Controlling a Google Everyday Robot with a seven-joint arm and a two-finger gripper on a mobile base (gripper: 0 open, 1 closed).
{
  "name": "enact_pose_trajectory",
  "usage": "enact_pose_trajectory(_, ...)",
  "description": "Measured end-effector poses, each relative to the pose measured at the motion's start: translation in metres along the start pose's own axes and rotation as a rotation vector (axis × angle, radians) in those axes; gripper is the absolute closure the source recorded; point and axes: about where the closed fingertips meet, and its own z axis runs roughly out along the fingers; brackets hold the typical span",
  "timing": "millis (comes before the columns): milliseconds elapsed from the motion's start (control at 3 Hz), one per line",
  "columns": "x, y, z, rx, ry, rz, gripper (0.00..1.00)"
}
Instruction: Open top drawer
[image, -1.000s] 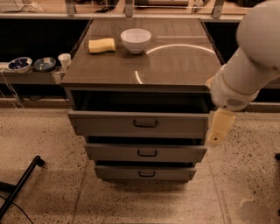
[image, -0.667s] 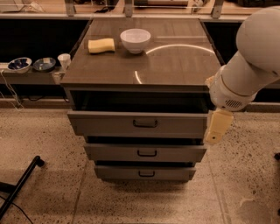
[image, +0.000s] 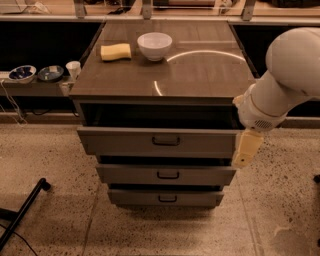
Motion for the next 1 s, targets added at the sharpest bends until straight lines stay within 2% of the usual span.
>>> enact_pose_trajectory(333,0.024,-0.001,0.052,-0.043,-0.036,-0.003,0.0)
enact_pose_trajectory(667,0.024,-0.006,0.091,-0.064,-0.095,-0.05,0.0)
enact_pose_trajectory(1000,0.011,-0.015,0.125,-0.087,-0.142,-0.094,0.0)
